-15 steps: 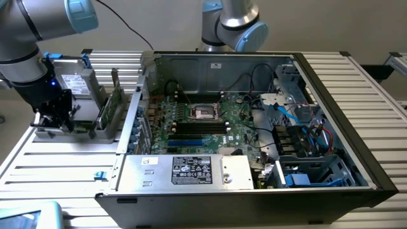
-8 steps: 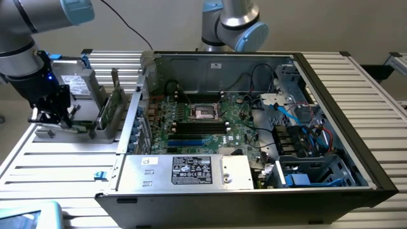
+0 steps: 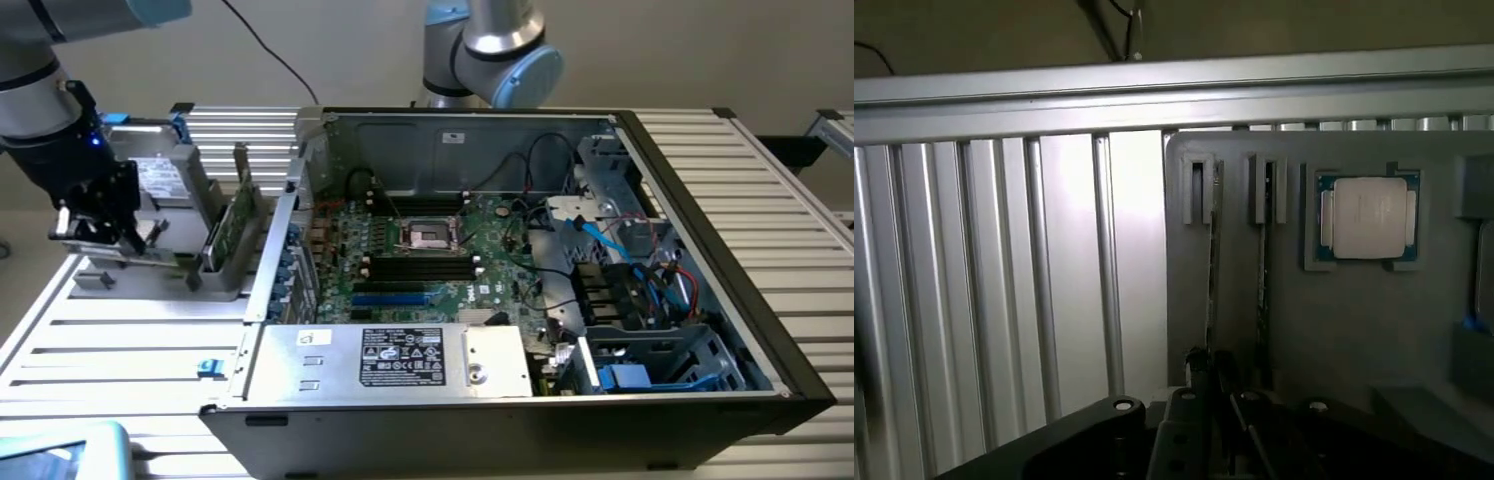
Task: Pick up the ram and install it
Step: 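Pick up the ram and move it above insertion slot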
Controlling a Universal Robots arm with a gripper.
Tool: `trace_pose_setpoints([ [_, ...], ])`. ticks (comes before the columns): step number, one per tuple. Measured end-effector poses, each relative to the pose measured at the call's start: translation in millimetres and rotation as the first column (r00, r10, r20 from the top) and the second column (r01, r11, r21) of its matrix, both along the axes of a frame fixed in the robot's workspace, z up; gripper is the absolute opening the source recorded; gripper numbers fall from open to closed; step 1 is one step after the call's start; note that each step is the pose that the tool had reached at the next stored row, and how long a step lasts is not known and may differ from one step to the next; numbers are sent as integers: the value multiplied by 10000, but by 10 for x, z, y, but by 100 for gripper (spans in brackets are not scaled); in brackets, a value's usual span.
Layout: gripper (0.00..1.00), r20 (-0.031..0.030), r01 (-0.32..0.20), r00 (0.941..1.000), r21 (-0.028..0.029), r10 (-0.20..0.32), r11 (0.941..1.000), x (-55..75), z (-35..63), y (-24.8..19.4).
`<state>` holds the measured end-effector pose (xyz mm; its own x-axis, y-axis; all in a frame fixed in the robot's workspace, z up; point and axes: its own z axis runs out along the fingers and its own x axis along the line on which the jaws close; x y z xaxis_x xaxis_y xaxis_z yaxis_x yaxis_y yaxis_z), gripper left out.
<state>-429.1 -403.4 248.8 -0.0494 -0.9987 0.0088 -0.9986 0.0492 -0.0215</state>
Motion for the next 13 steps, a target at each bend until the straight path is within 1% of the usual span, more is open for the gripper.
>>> trace_pose_setpoints([
  [3,15,1,-169,9999,-15,169,9999,-1,121,11],
  [9,15,-2,-489,9988,-89,489,9988,-1,368,45],
  [13,15,-4,-764,9971,-114,764,9970,0,523,54],
])
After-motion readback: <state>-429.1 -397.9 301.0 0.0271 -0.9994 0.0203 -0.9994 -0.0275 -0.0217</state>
